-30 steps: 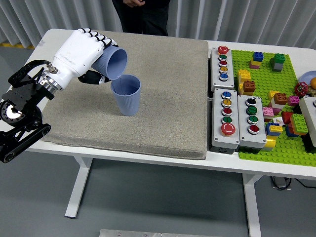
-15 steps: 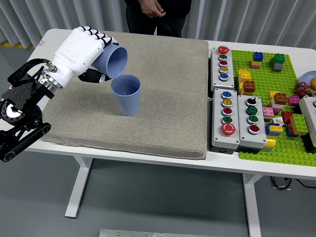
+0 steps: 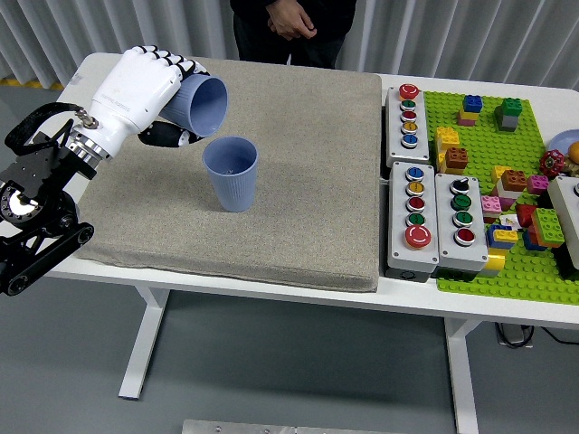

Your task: Pick cup pour cup place

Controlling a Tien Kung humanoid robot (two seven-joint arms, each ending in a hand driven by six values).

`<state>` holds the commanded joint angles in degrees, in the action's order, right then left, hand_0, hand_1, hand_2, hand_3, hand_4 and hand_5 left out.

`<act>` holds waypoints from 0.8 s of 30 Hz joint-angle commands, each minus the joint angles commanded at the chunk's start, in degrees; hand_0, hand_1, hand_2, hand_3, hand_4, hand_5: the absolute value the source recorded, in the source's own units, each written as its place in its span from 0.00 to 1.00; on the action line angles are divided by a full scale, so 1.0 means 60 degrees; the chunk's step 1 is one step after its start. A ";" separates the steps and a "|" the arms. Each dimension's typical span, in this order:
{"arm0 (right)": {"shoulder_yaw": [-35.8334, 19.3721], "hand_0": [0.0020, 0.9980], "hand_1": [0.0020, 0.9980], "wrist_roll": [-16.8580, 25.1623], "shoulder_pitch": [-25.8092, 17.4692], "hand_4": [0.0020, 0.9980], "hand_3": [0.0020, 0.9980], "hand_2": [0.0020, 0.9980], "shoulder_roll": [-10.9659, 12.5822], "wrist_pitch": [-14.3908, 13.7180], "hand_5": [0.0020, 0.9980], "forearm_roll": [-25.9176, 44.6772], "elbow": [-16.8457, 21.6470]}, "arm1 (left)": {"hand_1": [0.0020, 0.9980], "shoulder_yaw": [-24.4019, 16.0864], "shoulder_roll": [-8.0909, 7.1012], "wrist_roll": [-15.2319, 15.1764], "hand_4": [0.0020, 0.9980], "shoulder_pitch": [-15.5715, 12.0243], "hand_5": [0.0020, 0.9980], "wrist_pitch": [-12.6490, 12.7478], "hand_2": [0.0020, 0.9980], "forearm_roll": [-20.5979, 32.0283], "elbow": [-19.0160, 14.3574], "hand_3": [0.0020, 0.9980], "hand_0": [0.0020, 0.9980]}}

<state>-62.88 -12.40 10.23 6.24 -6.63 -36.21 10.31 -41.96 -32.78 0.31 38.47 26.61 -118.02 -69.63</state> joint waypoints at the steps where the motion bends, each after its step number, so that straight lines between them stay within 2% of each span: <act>1: -0.0006 0.72 0.69 -0.0003 -0.0004 0.32 0.70 0.74 -0.0001 0.0003 0.29 -0.0009 0.0000 | 0.48 -0.0097 0.0023 -0.0013 0.79 -0.0079 0.17 0.0011 0.51 0.0278 0.0064 0.52 0.50; 6: -0.0048 0.72 0.69 -0.0023 -0.0032 0.32 0.70 0.74 -0.0006 0.0014 0.29 -0.0088 0.0000 | 0.48 -0.0443 0.0130 -0.0247 0.79 -0.0388 0.17 -0.0062 0.51 0.2016 0.0187 0.52 0.50; 9: -0.0077 0.72 0.69 -0.0041 -0.0079 0.32 0.70 0.74 -0.0017 0.0020 0.29 -0.0150 0.0000 | 0.48 -0.0940 0.0315 -0.0727 0.79 -0.0797 0.17 -0.0275 0.51 0.3258 0.0145 0.52 0.50; 11: -0.0080 0.72 0.69 -0.0044 -0.0093 0.32 0.70 0.74 -0.0020 0.0021 0.29 -0.0161 0.0000 | 0.48 -0.1138 0.0369 -0.0850 0.79 -0.0911 0.18 -0.0335 0.51 0.4003 0.0129 0.52 0.50; 18: -0.0185 0.72 0.69 -0.0098 -0.0200 0.32 0.71 0.74 -0.0039 0.0042 0.29 -0.0388 0.0000 | 0.48 -0.2531 0.0991 -0.1177 0.79 -0.1745 0.18 -0.0474 0.51 0.6858 0.0107 0.52 0.51; 22: -0.0192 0.72 0.69 -0.0106 -0.0213 0.32 0.71 0.74 -0.0043 0.0041 0.29 -0.0422 0.0000 | 0.48 -0.3043 0.1311 -0.1253 0.79 -0.2099 0.18 -0.0404 0.51 0.8410 0.0261 0.52 0.51; 24: -0.0195 0.72 0.69 -0.0107 -0.0214 0.32 0.71 0.74 -0.0043 0.0044 0.29 -0.0430 0.0000 | 0.48 -0.3145 0.1376 -0.1258 0.79 -0.2168 0.18 -0.0388 0.51 0.9150 0.0303 0.52 0.51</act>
<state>-64.04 -13.05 8.95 5.98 -6.36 -38.79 10.31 -60.84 -24.52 -7.23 25.47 24.29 -63.12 -67.82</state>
